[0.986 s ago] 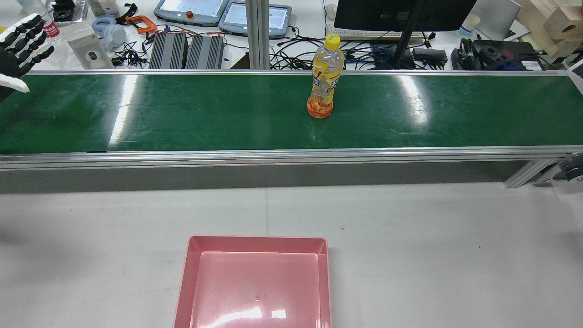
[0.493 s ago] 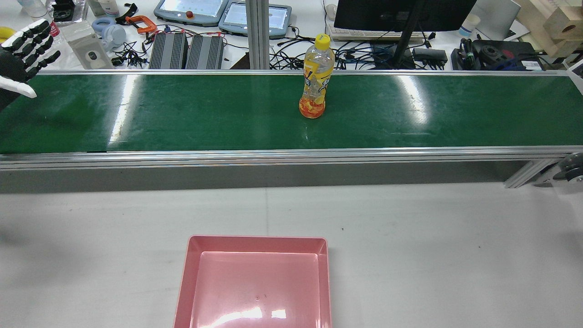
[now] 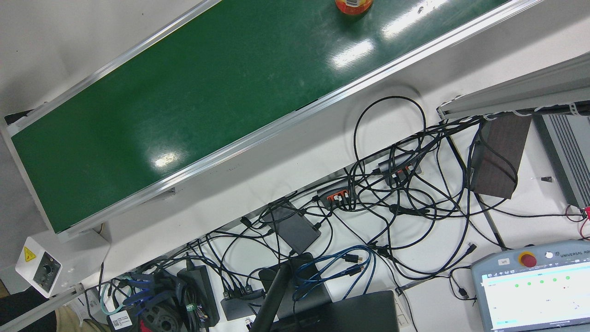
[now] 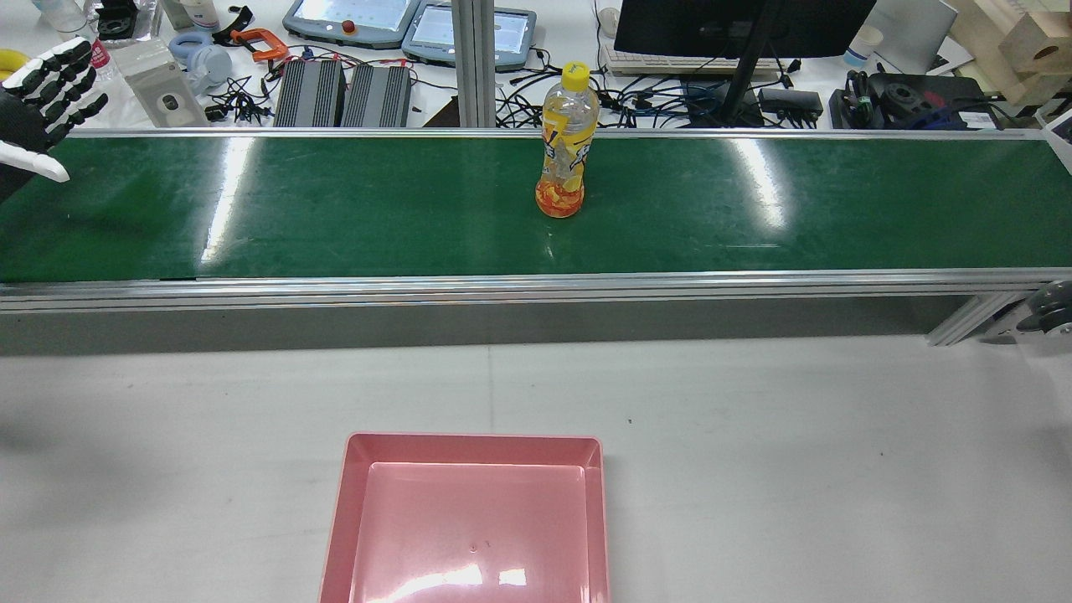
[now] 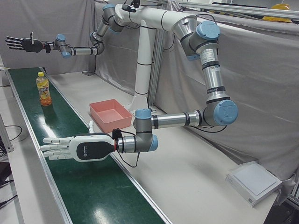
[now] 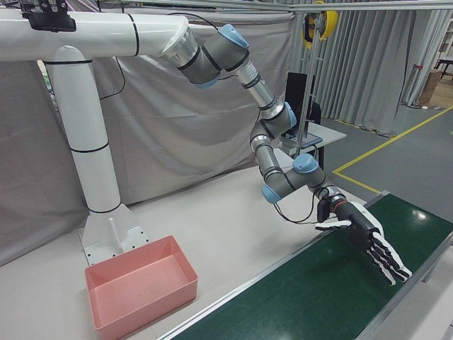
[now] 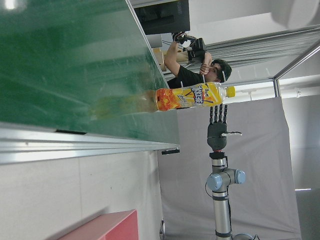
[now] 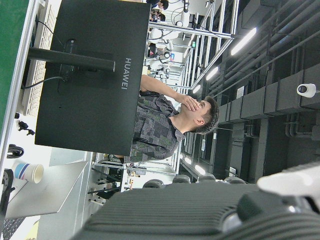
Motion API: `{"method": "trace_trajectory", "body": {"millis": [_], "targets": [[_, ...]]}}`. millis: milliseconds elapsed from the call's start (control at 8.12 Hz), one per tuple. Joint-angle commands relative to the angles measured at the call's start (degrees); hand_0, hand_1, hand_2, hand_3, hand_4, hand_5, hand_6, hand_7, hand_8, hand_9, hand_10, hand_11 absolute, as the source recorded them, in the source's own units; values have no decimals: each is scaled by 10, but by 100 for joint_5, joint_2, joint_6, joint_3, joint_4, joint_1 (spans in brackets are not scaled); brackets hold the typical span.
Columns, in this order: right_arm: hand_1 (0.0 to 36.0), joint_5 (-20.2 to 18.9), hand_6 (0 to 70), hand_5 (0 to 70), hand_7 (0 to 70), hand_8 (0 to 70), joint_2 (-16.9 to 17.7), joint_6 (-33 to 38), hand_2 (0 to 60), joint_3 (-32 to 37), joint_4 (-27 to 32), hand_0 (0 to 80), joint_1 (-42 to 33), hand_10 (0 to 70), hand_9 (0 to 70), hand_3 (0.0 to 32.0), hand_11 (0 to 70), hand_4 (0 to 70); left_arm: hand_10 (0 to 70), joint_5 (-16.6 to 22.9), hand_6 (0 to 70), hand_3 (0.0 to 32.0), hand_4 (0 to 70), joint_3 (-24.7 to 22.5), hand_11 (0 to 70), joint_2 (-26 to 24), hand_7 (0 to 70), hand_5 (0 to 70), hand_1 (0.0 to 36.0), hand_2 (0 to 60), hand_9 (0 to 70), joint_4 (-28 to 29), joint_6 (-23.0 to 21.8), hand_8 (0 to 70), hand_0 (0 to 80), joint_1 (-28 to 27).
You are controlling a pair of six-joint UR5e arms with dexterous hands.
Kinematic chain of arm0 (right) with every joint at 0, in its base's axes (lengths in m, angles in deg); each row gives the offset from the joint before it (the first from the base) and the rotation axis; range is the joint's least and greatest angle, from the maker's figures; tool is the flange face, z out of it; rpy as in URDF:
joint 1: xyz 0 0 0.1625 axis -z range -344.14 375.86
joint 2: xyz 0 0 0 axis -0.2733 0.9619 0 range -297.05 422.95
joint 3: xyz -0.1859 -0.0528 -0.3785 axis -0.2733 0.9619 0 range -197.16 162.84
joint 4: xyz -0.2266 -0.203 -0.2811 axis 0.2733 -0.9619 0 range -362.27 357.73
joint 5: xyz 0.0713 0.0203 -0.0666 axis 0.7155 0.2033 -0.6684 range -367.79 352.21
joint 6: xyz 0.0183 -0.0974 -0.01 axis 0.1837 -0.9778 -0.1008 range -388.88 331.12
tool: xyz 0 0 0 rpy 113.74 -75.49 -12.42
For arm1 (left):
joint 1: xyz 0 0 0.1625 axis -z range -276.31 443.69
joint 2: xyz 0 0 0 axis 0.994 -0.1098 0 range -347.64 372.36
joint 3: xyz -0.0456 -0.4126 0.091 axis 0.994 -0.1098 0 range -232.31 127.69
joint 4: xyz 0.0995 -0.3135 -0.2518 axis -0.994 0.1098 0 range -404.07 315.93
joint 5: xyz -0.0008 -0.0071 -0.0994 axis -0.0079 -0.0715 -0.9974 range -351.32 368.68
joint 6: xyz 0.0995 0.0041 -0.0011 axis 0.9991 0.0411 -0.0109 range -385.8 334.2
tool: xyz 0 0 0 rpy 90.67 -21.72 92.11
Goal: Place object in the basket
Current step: 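Raise the left hand into view above the conveyor's far end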
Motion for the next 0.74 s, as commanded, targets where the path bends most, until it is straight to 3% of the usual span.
{"method": "trace_trajectory", "body": {"millis": [0, 616], "targets": [[0, 0, 0, 0, 0, 0, 0, 0, 0, 0, 9, 0, 0, 0, 0, 0, 0, 0, 35, -2, 0, 0, 0, 5, 73, 0, 0, 92, 97, 0, 0, 31, -10, 0, 607, 2], [0, 0, 0, 0, 0, 0, 0, 0, 0, 0, 0, 0, 0, 0, 0, 0, 0, 0, 39, -2, 0, 0, 0, -4, 79, 0, 0, 79, 96, 0, 0, 40, -28, 0, 604, 2]]}}
